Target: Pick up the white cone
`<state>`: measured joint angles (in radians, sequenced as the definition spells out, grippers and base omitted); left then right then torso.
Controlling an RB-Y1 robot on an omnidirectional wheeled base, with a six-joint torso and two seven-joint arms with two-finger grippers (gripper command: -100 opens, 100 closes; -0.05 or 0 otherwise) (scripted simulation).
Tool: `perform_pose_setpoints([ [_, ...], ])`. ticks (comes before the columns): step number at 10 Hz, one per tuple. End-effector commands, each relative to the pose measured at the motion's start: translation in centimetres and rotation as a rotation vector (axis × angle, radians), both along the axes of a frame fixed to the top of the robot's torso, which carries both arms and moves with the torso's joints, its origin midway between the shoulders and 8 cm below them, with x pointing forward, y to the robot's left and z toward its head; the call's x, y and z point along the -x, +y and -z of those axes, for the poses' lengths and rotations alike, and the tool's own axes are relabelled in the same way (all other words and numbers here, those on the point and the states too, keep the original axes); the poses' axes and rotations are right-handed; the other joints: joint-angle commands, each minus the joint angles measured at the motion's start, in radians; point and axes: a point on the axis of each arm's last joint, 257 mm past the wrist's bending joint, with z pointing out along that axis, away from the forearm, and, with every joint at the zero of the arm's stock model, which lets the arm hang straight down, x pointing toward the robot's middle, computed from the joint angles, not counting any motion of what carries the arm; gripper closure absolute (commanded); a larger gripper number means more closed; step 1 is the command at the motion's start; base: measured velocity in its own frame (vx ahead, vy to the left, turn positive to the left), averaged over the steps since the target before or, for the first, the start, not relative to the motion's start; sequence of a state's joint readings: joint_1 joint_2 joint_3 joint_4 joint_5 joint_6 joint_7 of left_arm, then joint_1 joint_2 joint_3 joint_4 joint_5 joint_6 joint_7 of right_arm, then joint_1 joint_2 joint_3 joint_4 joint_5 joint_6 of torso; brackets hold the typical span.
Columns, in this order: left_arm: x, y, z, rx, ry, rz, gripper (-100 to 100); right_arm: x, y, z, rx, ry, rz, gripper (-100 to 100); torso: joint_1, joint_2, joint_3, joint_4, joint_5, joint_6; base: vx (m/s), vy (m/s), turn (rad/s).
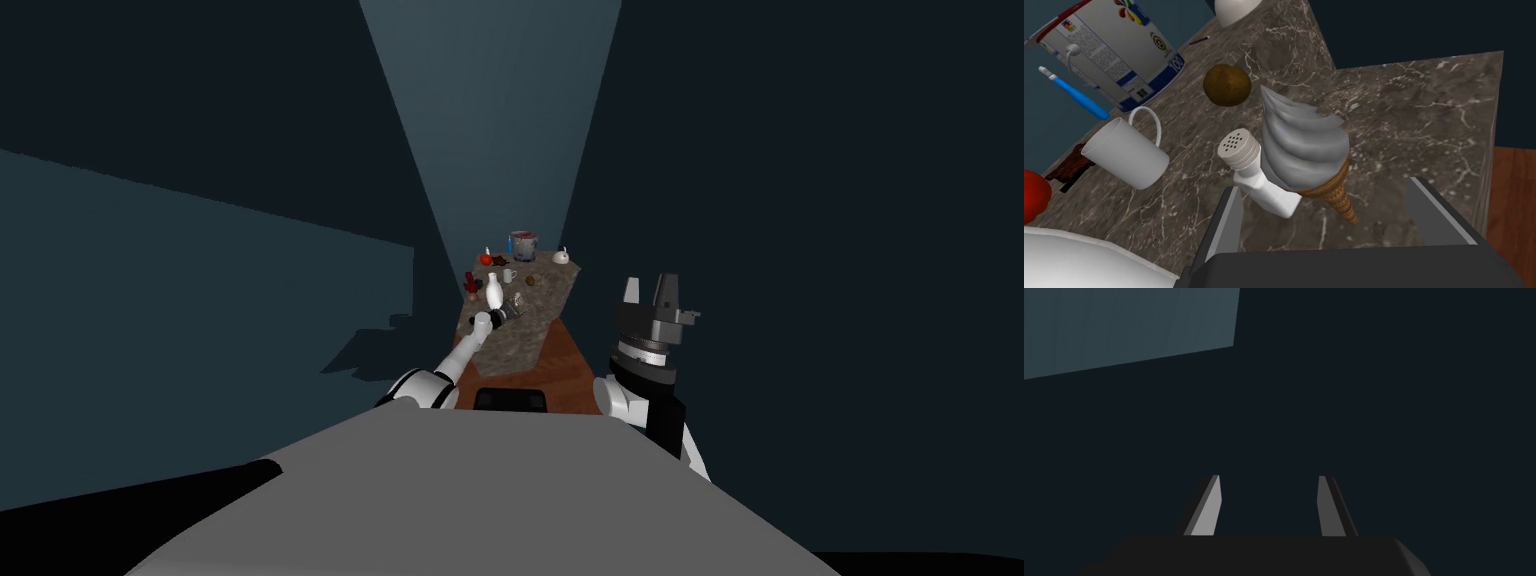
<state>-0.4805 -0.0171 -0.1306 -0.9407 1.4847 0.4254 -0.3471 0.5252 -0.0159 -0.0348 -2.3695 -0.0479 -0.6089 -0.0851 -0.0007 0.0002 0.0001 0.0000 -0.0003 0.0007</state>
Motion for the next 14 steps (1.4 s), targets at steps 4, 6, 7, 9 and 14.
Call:
perform_pose_setpoints([
  [4, -0.5, -4.6, -2.2, -0.003, -0.04, 0.098, -100, 0.0, 0.0, 0.0, 0.0, 0.0, 0.0, 0, 0.001, 0.0, 0.0, 0.0, 0.0, 0.0, -0.013, -0.008, 0.182],
  [6, -1.0, -4.9, -1.9, -0.052, -0.061, 0.118, -100, 0.0, 0.0, 0.0, 0.0, 0.0, 0.0, 0, 0.0, 0.0, 0.0, 0.0, 0.0, 0.001, -0.009, -0.007, 0.045],
  [7, -1.0, -4.7, -2.1, -0.029, -0.053, 0.109, -100, 0.0, 0.0, 0.0, 0.0, 0.0, 0.0, 0, 0.0, 0.0, 0.0, 0.0, 0.0, 0.001, -0.001, 0.001, -0.012],
  [9, -0.9, -4.7, -2.0, -0.035, -0.056, 0.111, 100, 0.0, 0.0, 0.0, 0.0, 0.0, 0.0, 0, 0.001, -0.001, 0.0, 0.0, 0.0, 0.001, 0.0, 0.0, 0.0],
  [14, -1.5, -1.5, -0.8, -0.058, -0.044, 0.049, 100, 0.0, 0.0, 0.0, 0.0, 0.0, 0.0, 0, 0.0, -0.001, -0.001, 0.0, 0.0, 0.001, 0.006, 0.002, -0.063],
])
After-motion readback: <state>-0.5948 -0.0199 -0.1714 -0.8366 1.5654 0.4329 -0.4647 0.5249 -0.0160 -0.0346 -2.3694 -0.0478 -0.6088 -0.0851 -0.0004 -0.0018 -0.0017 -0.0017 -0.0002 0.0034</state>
